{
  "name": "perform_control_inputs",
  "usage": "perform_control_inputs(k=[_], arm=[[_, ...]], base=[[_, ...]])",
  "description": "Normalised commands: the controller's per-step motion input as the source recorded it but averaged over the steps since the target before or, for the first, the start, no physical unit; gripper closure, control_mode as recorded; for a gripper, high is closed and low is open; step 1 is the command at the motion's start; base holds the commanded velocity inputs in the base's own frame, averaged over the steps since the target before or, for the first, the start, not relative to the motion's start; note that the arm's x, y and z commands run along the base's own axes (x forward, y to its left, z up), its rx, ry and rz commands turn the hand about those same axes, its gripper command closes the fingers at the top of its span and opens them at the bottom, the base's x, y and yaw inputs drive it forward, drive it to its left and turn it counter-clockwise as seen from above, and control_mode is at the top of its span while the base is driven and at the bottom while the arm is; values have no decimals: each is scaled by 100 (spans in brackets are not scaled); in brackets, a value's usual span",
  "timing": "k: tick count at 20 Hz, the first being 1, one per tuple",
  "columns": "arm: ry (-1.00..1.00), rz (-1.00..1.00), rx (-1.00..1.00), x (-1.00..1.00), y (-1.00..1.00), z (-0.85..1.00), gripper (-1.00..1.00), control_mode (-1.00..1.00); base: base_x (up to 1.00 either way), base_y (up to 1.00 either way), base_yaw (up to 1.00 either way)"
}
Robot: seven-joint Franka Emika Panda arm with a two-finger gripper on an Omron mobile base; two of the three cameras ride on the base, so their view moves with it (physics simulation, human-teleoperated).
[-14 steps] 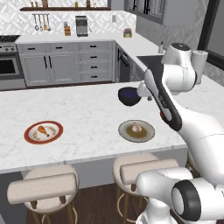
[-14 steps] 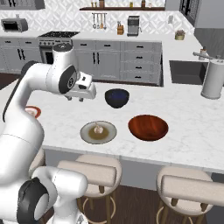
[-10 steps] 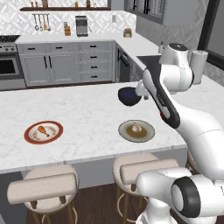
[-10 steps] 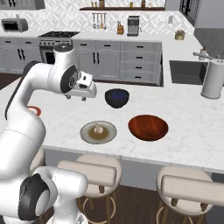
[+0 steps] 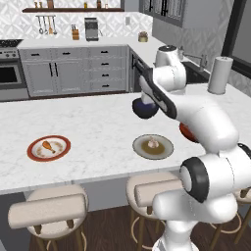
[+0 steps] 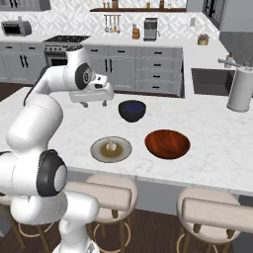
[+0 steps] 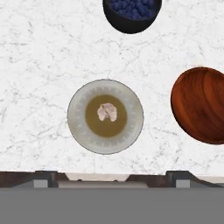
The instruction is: Pick the chicken drumstick and garlic from their plates and place them in the bowl. Then put the bowl in the fridge.
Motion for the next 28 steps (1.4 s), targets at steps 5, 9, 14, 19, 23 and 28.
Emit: perform_control_inputs(k=[5, 9, 14, 19, 23, 28], arm=[[-1, 0, 0, 19, 1, -1, -100, -100], [0, 0, 5, 0, -1, -32, -100, -100], [4, 0, 15, 2, 0, -85, -100, -100], [1, 0, 4, 23, -7, -88, -100, -100], [-3, 0, -5, 33, -10, -75, -100, -100], [-1, 0, -5, 26, -14, -69, -100, -100]], base=[[0, 0, 0], [0, 0, 0], [0, 0, 0], [0, 0, 0], [0, 0, 0], [0, 0, 0]])
